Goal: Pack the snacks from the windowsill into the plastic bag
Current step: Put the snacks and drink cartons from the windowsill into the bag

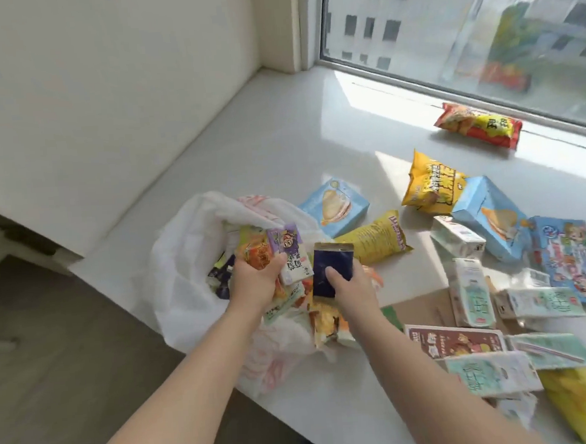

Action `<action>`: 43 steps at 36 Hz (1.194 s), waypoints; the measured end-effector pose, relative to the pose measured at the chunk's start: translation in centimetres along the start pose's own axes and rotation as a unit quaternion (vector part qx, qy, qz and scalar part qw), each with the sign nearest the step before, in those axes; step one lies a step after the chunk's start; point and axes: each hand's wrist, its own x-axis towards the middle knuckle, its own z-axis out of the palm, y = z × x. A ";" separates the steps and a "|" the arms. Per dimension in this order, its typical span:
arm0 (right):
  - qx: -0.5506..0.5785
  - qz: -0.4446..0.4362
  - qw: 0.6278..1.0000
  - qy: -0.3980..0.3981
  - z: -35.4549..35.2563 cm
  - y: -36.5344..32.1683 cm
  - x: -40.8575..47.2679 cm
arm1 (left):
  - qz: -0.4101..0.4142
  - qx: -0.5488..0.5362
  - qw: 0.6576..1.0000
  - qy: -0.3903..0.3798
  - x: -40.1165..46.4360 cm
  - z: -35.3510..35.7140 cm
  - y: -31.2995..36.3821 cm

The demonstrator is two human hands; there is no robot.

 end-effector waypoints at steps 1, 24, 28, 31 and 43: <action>0.009 0.016 1.000 -0.007 1.4 -0.3 0.5 | -0.002 0.000 1.000 0.013 1.3 -1.0 -0.4; -0.377 -0.020 0.914 -0.148 12.5 1.1 5.2 | -0.010 0.368 0.929 0.030 11.6 -6.0 -4.7; -0.296 -0.058 0.952 -0.049 11.3 0.8 3.3 | 0.075 0.480 0.874 0.029 9.8 -4.2 -3.0; -0.254 -0.070 0.965 0.000 9.1 1.3 1.7 | 0.198 0.523 0.828 0.034 7.9 -2.2 -1.7; -0.241 -0.017 0.952 0.189 -4.8 8.1 -5.5 | 0.365 0.514 0.766 -0.126 1.8 5.6 -0.6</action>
